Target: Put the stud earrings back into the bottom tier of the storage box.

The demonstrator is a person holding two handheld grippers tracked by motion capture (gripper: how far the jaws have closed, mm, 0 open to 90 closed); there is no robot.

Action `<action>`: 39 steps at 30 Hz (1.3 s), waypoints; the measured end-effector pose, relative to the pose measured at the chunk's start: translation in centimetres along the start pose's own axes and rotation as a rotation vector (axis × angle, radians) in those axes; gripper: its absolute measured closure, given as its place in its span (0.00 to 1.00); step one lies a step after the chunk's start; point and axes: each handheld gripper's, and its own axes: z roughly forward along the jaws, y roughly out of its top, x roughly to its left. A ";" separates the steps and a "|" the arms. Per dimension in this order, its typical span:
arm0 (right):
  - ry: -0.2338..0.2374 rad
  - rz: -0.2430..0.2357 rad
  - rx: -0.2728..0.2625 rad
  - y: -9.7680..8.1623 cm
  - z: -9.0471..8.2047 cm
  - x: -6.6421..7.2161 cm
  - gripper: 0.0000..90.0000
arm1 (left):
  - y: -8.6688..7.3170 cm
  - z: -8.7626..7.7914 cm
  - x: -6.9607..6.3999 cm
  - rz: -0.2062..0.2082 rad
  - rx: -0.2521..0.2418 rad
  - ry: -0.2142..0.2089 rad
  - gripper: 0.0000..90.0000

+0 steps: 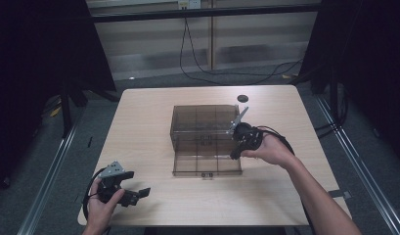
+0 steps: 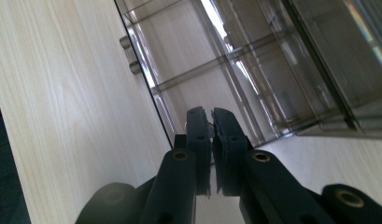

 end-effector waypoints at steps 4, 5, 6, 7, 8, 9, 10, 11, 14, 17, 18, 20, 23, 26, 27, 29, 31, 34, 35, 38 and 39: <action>0.005 -0.014 0.006 0.9 0.3 0.2 0.96 | 0.0 0.0 0.0 0.000 0.000 0.000 0.04; 0.008 -0.016 0.008 1.1 0.3 0.3 0.96 | 0.0 0.0 0.0 0.000 0.000 -0.001 0.04; 0.008 -0.016 0.008 1.3 0.4 0.4 0.96 | 0.0 0.0 0.0 0.000 -0.001 -0.004 0.04; 0.008 -0.016 0.008 1.3 0.4 0.4 0.96 | 0.0 0.0 0.0 0.000 -0.001 -0.004 0.04; 0.009 -0.027 0.011 1.7 0.6 0.5 0.96 | 0.0 0.0 0.0 0.000 0.000 0.000 0.04; 0.009 -0.027 0.011 1.7 0.6 0.5 0.96 | 0.0 0.0 0.0 0.000 0.000 0.000 0.04; 0.014 -0.034 0.016 2.1 0.8 0.6 0.96 | 0.0 0.0 0.0 0.000 -0.001 0.001 0.04; 0.019 -0.032 0.018 2.3 0.9 0.6 0.96 | 0.0 0.0 0.0 0.003 0.000 0.001 0.04; 0.020 -0.040 0.021 2.8 1.1 0.7 0.96 | 0.0 -0.1 0.0 0.002 0.000 0.001 0.04; 0.025 -0.043 0.026 3.1 1.3 0.8 0.96 | 0.0 -0.1 0.0 0.003 0.000 0.001 0.04; 0.026 -0.046 0.030 3.4 1.5 0.9 0.96 | 0.0 0.0 0.0 0.001 -0.002 -0.001 0.04; 0.026 -0.055 0.034 3.7 1.6 0.9 0.96 | 0.0 -0.1 0.0 0.001 0.000 0.000 0.04; 0.027 -0.063 0.037 4.3 1.9 1.1 0.96 | 0.0 -0.1 0.0 0.000 -0.001 0.000 0.04; 0.032 -0.083 0.045 4.8 2.2 1.2 0.96 | 0.0 -0.1 0.0 0.001 -0.001 0.002 0.04; 0.033 -0.087 0.046 4.9 2.3 1.3 0.96 | 0.0 -0.1 0.0 0.001 0.000 0.001 0.04; 0.041 -0.085 0.047 5.0 2.4 1.3 0.96 | 0.0 -0.1 0.0 0.001 0.000 0.001 0.04; 0.043 -0.084 0.060 5.3 2.7 1.4 0.96 | 0.0 -0.1 0.0 0.002 0.000 0.001 0.04; 0.039 -0.094 0.060 5.5 3.1 1.3 0.96 | 0.0 -0.1 0.0 0.002 0.000 -0.001 0.04; 0.039 -0.094 0.060 5.5 3.1 1.3 0.96 | 0.0 -0.1 0.0 0.002 0.000 -0.001 0.04; 0.046 -0.090 0.067 5.9 3.4 1.6 0.96 | 0.0 -0.1 0.0 0.002 0.001 -0.001 0.04; 0.046 -0.090 0.067 5.9 3.4 1.6 0.96 | 0.0 -0.1 0.0 0.002 0.001 -0.001 0.04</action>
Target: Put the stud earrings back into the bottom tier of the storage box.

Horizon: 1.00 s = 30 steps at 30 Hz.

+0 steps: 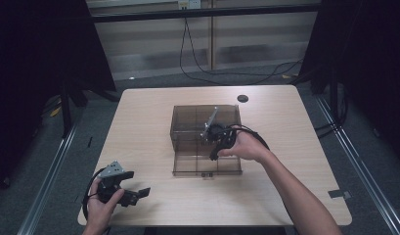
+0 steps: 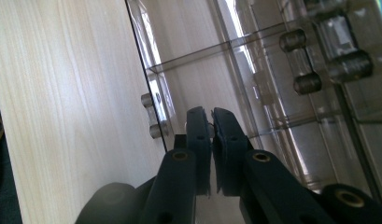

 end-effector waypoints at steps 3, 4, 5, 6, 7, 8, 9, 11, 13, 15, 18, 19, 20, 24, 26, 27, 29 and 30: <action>0.002 -0.012 0.014 0.4 0.6 0.1 0.96 | 0.0 0.0 0.0 -0.002 -0.002 0.000 0.04; 0.002 -0.022 0.017 0.6 0.8 0.1 0.96 | 0.0 0.0 0.0 -0.002 -0.002 0.000 0.04; 0.005 -0.015 0.022 0.7 0.9 0.2 0.96 | 0.0 0.0 0.0 -0.002 -0.002 0.000 0.04; 0.005 -0.019 0.026 0.8 1.1 0.2 0.96 | 0.0 0.0 0.0 -0.002 -0.002 0.001 0.04; 0.005 -0.016 0.029 0.9 1.3 0.2 0.96 | 0.0 0.0 0.0 -0.001 -0.001 0.000 0.04; 0.009 -0.024 0.033 1.0 1.5 0.2 0.96 | 0.0 0.0 0.0 0.000 0.000 0.001 0.04; 0.013 -0.028 0.030 1.1 1.7 0.2 0.96 | 0.0 0.0 0.0 0.000 0.000 0.001 0.04; 0.014 -0.028 0.039 1.3 2.0 0.3 0.96 | 0.0 0.0 0.0 -0.002 -0.002 0.000 0.04; 0.017 -0.022 0.047 1.5 2.3 0.3 0.96 | 0.0 0.0 0.0 -0.002 -0.002 0.001 0.04; 0.015 -0.019 0.054 1.6 2.6 0.3 0.96 | 0.0 0.0 0.0 -0.003 -0.003 0.001 0.04; 0.014 -0.033 0.058 1.7 2.9 0.3 0.96 | 0.0 0.0 0.0 -0.002 -0.003 0.000 0.04; 0.017 -0.023 0.055 1.7 3.1 0.4 0.96 | 0.0 0.0 0.0 -0.002 -0.004 0.001 0.04; 0.017 -0.023 0.055 1.7 3.1 0.4 0.96 | 0.0 0.0 0.0 -0.002 -0.004 0.001 0.04; 0.023 -0.020 0.071 1.5 3.9 0.2 0.96 | 0.0 0.0 0.0 -0.002 -0.002 0.001 0.04; 0.017 -0.021 0.075 1.4 4.0 0.1 0.96 | 0.0 0.0 0.0 -0.002 -0.002 0.001 0.04; 0.022 -0.016 0.074 1.4 4.1 0.1 0.96 | 0.0 0.0 0.0 -0.003 -0.002 0.002 0.04; 0.025 -0.012 0.079 1.4 4.3 -0.1 0.96 | 0.0 0.0 0.0 -0.003 -0.001 0.002 0.04; 0.026 -0.012 0.081 1.4 4.4 -0.1 0.96 | 0.0 -0.1 0.0 -0.001 0.000 0.002 0.04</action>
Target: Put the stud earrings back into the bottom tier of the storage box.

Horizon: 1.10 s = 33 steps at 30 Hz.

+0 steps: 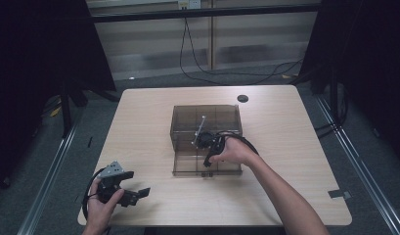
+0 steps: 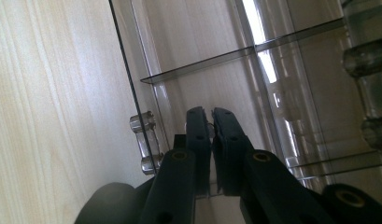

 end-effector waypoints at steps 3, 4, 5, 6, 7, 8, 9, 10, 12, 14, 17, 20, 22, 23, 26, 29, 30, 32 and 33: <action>0.001 0.008 0.005 0.0 0.4 -0.1 0.95 | 0.0 0.0 0.0 0.000 -0.001 0.000 0.04; 0.005 0.000 0.001 -0.1 0.5 -0.2 0.95 | 0.0 0.0 0.0 0.000 -0.001 0.000 0.04; 0.004 0.005 0.002 -0.1 0.6 -0.2 0.95 | 0.0 0.0 0.0 0.001 0.000 0.000 0.04; 0.000 0.009 0.003 -0.1 0.6 -0.2 0.94 | 0.0 0.0 0.0 0.000 0.000 0.000 0.04; 0.000 0.009 0.002 -0.2 0.6 -0.3 0.94 | 0.0 0.0 0.0 0.001 0.000 -0.001 0.04; -0.002 0.012 -0.001 -0.2 0.7 -0.3 0.93 | 0.0 0.0 0.0 0.001 0.001 -0.001 0.04; -0.003 0.017 -0.001 -0.2 0.7 -0.2 0.93 | 0.0 0.0 0.0 0.001 0.001 0.000 0.04; 0.001 0.011 -0.007 -0.3 0.6 -0.3 0.93 | 0.0 0.0 0.0 0.001 0.000 0.000 0.04; 0.004 0.020 -0.010 -0.4 0.6 -0.2 0.93 | 0.0 0.0 0.0 0.002 0.000 0.001 0.04; 0.003 0.018 -0.010 -0.5 0.5 -0.1 0.92 | 0.0 0.0 0.0 0.002 0.001 0.001 0.04; -0.003 0.024 -0.020 -0.8 0.3 -0.1 0.91 | 0.0 0.1 0.0 0.003 0.003 -0.003 0.04; -0.004 0.025 -0.033 -1.0 0.0 -0.1 0.90 | 0.0 0.0 0.0 0.004 0.004 -0.003 0.04; -0.006 0.024 -0.046 -1.1 -0.2 -0.1 0.90 | 0.0 0.0 0.0 0.006 0.003 -0.002 0.04; -0.009 0.037 -0.044 -1.2 -0.4 -0.1 0.89 | 0.0 0.1 0.0 0.004 0.004 -0.005 0.04; -0.008 0.035 -0.056 -1.5 -0.7 -0.1 0.89 | 0.0 0.1 0.0 0.006 0.004 -0.003 0.04; -0.006 0.047 -0.085 -1.8 -1.1 -0.2 0.89 | 0.0 0.1 0.0 0.002 0.004 -0.002 0.04; -0.012 0.055 -0.093 -1.9 -1.2 -0.2 0.89 | 0.0 0.1 0.0 0.003 0.005 -0.004 0.04; -0.002 0.060 -0.109 -2.2 -1.4 -0.3 0.88 | 0.0 0.1 0.0 0.004 0.006 0.000 0.04; -0.004 0.075 -0.112 -2.3 -1.5 -0.1 0.88 | 0.0 0.1 0.0 0.004 0.005 -0.003 0.04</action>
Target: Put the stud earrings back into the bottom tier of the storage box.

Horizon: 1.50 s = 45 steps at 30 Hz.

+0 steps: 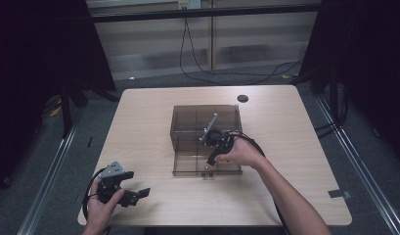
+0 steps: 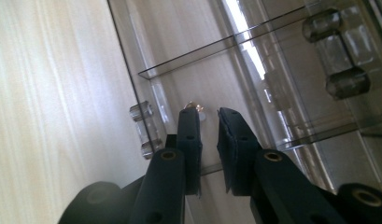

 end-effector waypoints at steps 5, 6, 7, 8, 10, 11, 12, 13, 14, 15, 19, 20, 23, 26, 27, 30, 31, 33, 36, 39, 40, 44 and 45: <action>-0.002 -0.001 -0.019 -0.6 -0.6 0.1 0.88 | 0.0 0.0 0.0 0.000 -0.001 0.004 0.04; -0.005 0.000 -0.025 -0.7 -0.8 0.1 0.87 | 0.0 0.0 0.0 -0.001 -0.002 0.003 0.04; -0.010 0.014 -0.032 -0.9 -0.9 0.1 0.87 | 0.0 -0.1 0.0 -0.002 -0.003 0.003 0.04; -0.004 0.016 -0.040 -1.0 -1.1 0.0 0.87 | 0.0 -0.1 0.0 -0.004 -0.005 0.005 0.04; -0.005 0.023 -0.054 -1.3 -1.4 -0.1 0.87 | 0.0 -0.1 0.0 -0.004 -0.005 0.007 0.04; -0.005 0.023 -0.054 -1.3 -1.4 -0.1 0.87 | 0.0 -0.1 0.0 -0.004 -0.005 0.007 0.04; 0.001 0.028 -0.064 -1.7 -1.7 -0.1 0.86 | 0.0 -0.1 0.0 -0.006 -0.003 0.006 0.04; 0.008 0.029 -0.077 -2.0 -1.9 -0.2 0.86 | 0.0 -0.1 0.0 -0.006 -0.003 0.006 0.04; 0.010 0.042 -0.082 -2.2 -2.1 -0.2 0.86 | 0.0 -0.1 0.0 -0.003 -0.005 0.005 0.04; 0.010 0.042 -0.082 -2.2 -2.1 -0.2 0.86 | 0.0 -0.1 0.0 -0.003 -0.005 0.005 0.04; -0.009 0.054 -0.111 -3.5 -3.0 -0.2 0.87 | 0.0 -0.1 0.0 -0.004 -0.005 0.006 0.04; -0.015 0.058 -0.115 -3.8 -3.3 -0.2 0.87 | 0.0 -0.1 0.0 -0.004 -0.004 0.006 0.04; -0.019 0.069 -0.139 -4.5 -4.2 -0.3 0.87 | 0.0 -0.1 0.0 -0.007 -0.005 0.008 0.04; -0.026 0.080 -0.152 -5.3 -5.0 -0.4 0.87 | 0.0 -0.1 0.0 -0.008 -0.005 0.008 0.04; -0.026 0.080 -0.152 -5.3 -5.0 -0.4 0.87 | 0.0 -0.1 0.0 -0.008 -0.005 0.008 0.04; -0.050 0.103 -0.154 -6.6 -5.9 -0.9 0.87 | 0.0 0.0 0.0 -0.008 -0.004 0.008 0.04; -0.057 0.114 -0.152 -7.0 -6.2 -1.1 0.87 | 0.0 0.0 0.0 -0.008 -0.004 0.008 0.04; -0.058 0.121 -0.154 -7.4 -6.4 -1.3 0.87 | 0.0 0.0 0.0 -0.007 -0.003 0.008 0.04; -0.081 0.142 -0.143 -8.9 -7.0 -1.9 0.88 | 0.0 0.0 0.0 -0.006 0.000 0.003 0.04; -0.091 0.157 -0.121 -9.8 -7.1 -2.3 0.89 | 0.0 0.0 0.0 -0.003 0.001 0.005 0.04; -0.096 0.167 -0.116 -10.2 -7.1 -2.5 0.89 | 0.0 0.0 -0.1 -0.004 0.000 0.004 0.04; -0.111 0.192 -0.095 -11.4 -7.0 -3.4 0.89 | 0.0 0.0 0.0 -0.005 -0.001 0.004 0.04; -0.116 0.204 -0.090 -11.7 -7.0 -3.6 0.89 | 0.0 0.0 0.0 -0.006 -0.001 0.004 0.04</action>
